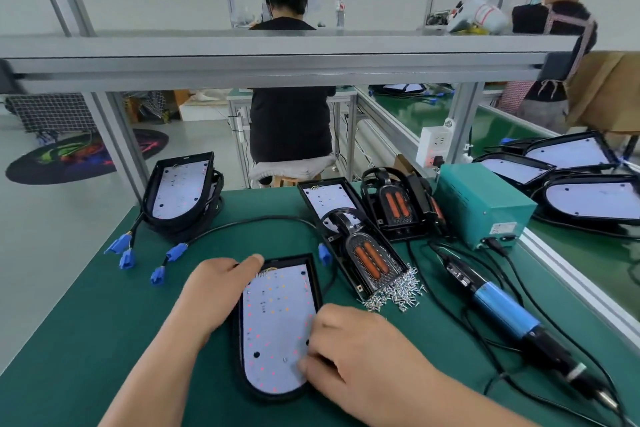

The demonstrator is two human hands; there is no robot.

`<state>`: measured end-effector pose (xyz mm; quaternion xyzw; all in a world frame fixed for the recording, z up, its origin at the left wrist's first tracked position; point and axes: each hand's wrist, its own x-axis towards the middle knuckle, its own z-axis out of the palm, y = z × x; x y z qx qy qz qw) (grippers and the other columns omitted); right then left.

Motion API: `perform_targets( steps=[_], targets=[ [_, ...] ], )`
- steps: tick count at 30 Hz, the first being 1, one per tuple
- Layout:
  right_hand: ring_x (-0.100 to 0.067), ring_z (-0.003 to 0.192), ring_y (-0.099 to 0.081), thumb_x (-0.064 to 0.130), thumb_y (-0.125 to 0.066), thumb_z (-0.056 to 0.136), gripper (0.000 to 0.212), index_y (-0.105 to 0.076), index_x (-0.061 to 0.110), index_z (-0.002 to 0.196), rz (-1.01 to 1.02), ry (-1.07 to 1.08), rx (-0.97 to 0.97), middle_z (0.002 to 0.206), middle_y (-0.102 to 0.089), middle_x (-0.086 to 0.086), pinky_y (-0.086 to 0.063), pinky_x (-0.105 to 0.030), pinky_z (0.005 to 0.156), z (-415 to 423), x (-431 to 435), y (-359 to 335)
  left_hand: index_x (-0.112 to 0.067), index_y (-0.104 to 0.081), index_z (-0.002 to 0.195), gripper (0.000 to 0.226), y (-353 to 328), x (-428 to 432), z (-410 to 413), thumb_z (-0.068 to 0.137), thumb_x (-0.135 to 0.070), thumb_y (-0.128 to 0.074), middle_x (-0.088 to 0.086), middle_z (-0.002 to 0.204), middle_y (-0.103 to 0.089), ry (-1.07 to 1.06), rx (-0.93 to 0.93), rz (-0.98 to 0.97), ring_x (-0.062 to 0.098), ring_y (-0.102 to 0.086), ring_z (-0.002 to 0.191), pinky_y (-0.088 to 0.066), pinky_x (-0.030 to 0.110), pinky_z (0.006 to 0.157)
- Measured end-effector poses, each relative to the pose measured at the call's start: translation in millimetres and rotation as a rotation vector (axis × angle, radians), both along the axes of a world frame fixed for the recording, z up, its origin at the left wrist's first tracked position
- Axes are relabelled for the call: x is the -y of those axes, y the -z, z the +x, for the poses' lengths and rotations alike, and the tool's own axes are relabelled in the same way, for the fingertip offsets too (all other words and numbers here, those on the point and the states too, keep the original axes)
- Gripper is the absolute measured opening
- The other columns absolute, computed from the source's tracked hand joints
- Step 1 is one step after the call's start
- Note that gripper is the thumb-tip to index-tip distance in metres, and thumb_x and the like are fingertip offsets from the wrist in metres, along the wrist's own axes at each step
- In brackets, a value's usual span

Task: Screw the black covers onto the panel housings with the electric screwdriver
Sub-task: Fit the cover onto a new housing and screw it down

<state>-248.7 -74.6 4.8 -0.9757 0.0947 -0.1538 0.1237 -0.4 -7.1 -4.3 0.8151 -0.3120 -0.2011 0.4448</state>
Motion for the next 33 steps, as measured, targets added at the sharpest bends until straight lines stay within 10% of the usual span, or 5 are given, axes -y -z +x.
perform_targets(
  steps=[11, 16, 20, 33],
  targets=[
    [-0.011, 0.08, -0.062, 0.046, -0.064, 0.098, 0.014, -0.068, 0.032, 0.097, 0.393, 0.164, 0.307, 0.094, -0.064, 0.017, -0.042, -0.016, 0.069, -27, 37, -17, -0.021, -0.059, 0.073, 0.044, -7, -17, 3, 0.091, -0.057, -0.075, -0.006, 0.075, -0.039, 0.509, -0.035, 0.132, 0.01, -0.035, 0.07, -0.027, 0.032, 0.067],
    [-0.003, 0.113, -0.057, 0.078, -0.045, 0.085, 0.063, -0.056, 0.04, 0.134, 0.101, 0.542, 0.088, 0.128, -0.061, 0.02, -0.047, -0.028, 0.095, -22, 97, -21, -0.006, -0.067, 0.088, 0.058, -8, -17, 4, 0.084, -0.063, -0.075, -0.005, 0.077, -0.045, 0.526, -0.04, 0.138, 0.011, -0.04, 0.074, -0.031, 0.035, 0.072],
    [-0.031, 0.137, -0.046, 0.095, -0.044, 0.075, 0.112, -0.022, 0.025, 0.16, -0.048, 0.589, -0.205, 0.157, -0.043, -0.005, -0.042, -0.047, 0.11, -6, 110, 2, -0.015, -0.069, 0.082, 0.042, -9, -18, 3, 0.092, -0.055, -0.075, -0.008, 0.074, -0.047, 0.541, -0.047, 0.134, 0.008, -0.04, 0.072, -0.032, 0.033, 0.071],
    [-0.019, 0.148, -0.027, 0.069, -0.064, 0.075, 0.11, -0.023, 0.023, 0.166, 0.128, 0.461, -0.04, 0.161, -0.024, 0.01, -0.027, -0.034, 0.123, -26, 135, -11, -0.019, -0.071, 0.087, 0.04, -16, -20, 1, 0.089, -0.059, -0.073, -0.006, 0.078, -0.05, 0.629, -0.071, 0.078, 0.012, -0.041, 0.076, -0.033, 0.032, 0.072]
  ],
)
